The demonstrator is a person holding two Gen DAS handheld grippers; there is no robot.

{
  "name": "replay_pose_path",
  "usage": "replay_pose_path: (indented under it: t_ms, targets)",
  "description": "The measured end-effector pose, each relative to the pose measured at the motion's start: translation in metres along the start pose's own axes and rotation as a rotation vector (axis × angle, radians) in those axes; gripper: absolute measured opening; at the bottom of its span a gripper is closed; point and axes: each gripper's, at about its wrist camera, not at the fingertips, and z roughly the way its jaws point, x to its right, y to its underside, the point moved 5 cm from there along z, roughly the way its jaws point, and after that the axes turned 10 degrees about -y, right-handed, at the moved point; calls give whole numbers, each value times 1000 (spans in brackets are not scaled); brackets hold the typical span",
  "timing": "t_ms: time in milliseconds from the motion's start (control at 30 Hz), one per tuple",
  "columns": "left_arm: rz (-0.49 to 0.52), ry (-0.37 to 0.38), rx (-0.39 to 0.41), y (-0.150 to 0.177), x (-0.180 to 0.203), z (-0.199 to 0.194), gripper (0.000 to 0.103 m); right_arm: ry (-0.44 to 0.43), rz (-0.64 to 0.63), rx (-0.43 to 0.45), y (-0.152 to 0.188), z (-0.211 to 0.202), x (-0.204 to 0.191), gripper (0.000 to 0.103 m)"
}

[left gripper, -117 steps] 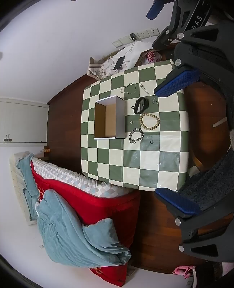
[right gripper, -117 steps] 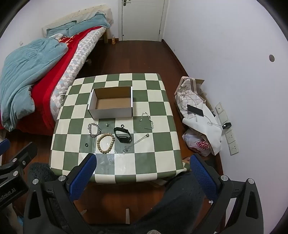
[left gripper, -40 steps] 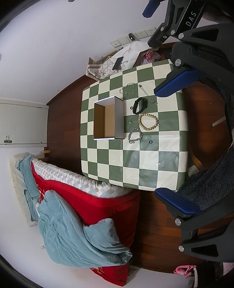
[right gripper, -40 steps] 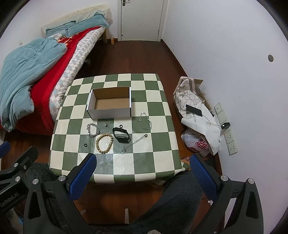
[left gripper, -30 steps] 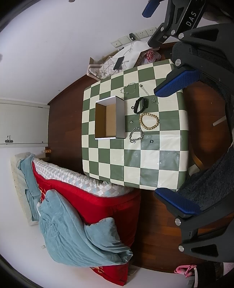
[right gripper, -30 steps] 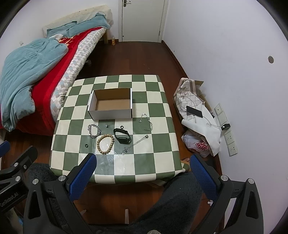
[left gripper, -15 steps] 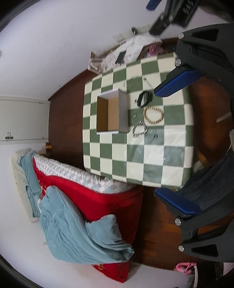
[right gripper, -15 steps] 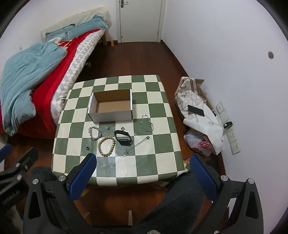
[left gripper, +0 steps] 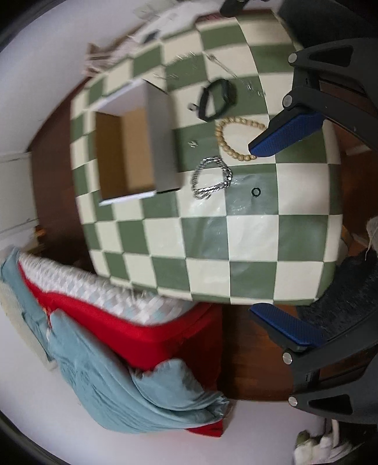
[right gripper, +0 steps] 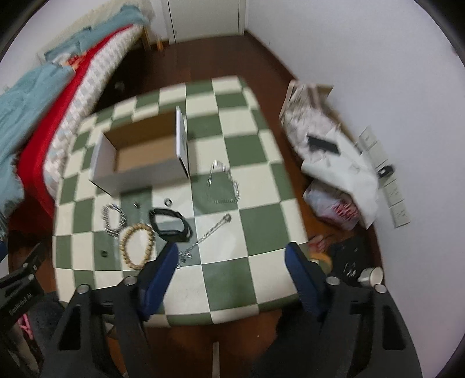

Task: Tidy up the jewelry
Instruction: 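Grasp the black watch band with the right tool while the left tool grasps the wooden bead bracelet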

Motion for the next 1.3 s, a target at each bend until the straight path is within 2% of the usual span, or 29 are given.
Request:
replay_pose_path:
  t_ms: [100,233,333,400,467,600,667,700,733,967,1033,1067,1100,1133,1200,1267,1300]
  targets:
    - [90,-54,-44,5,32,33,102,-13,12,-68,2,48,2,62]
    - [133,-38,-130,11,59,67,83,-27,10,-132,8,92,-1,57]
    - [146,-24,-167,15,72,83,76,-36,9,-151,9,109,-4,56]
    - [132,-26,-145,11,77,85,72,-42,10,-159,10,115,-6,56]
    - [142,-1,-159,10,81,89,71,-52,12,-165,10,118,-7,57]
    - [135,29,-141,7,85,89,59,-84,31,-172,7,129,-7,57]
    - [126,83,-138,7,87,88,35,-112,40,-173,3,135,-9,57]
    - [124,101,-146,8,88,88,8,-126,44,-175,1,138,-10,57]
    - [131,105,-153,10,90,89,3,-141,49,-178,0,142,-11,57]
    - [118,77,-154,18,79,91,0,-186,40,-221,-6,170,-23,56]
    - [109,77,-158,20,72,95,0,-169,12,-233,-5,175,-26,48]
    - [102,81,-160,21,69,94,0,-157,-12,-231,-5,174,-27,31]
    - [90,97,-165,23,67,93,0,-151,-21,-239,-5,174,-28,13]
    - [78,123,-170,21,64,95,0,-140,-20,-250,-3,174,-26,11]
    - [32,215,-186,19,60,94,3,-116,-22,-247,-2,171,-21,10]
    - [-23,326,-225,18,59,93,7,-129,-11,-258,-1,168,-17,10]
    - [-38,350,-239,17,60,95,13,-140,-4,-265,1,166,-15,11]
